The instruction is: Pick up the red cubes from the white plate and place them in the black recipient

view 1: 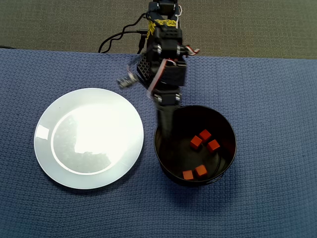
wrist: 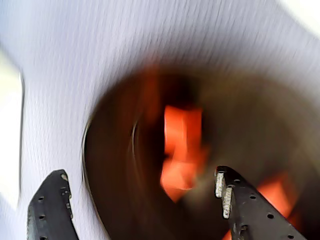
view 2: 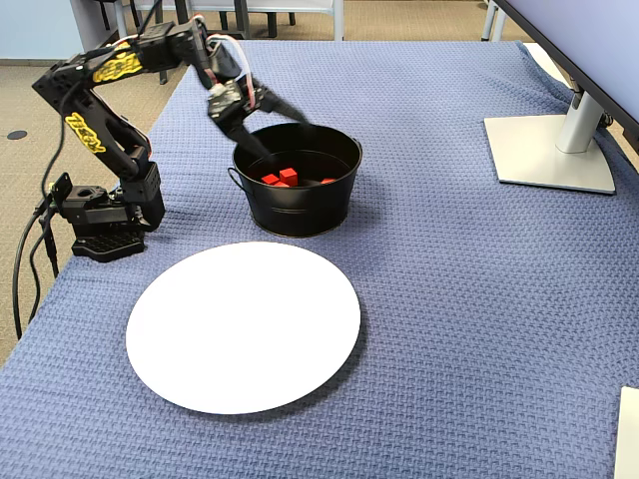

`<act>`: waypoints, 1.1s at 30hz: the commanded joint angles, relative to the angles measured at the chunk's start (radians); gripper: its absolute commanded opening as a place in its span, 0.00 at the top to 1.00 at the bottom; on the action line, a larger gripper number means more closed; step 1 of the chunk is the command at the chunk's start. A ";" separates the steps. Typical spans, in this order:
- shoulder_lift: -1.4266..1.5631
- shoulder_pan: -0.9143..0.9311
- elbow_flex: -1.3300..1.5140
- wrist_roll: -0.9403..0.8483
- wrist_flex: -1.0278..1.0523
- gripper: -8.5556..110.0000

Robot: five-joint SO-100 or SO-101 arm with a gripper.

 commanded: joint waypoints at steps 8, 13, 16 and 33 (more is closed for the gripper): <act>0.367 0.253 0.537 -0.144 -0.075 0.88; 0.505 0.330 0.744 -0.121 -0.163 0.91; 0.588 0.370 0.824 -0.126 -0.170 0.92; 0.664 0.262 0.937 -0.057 -0.181 0.93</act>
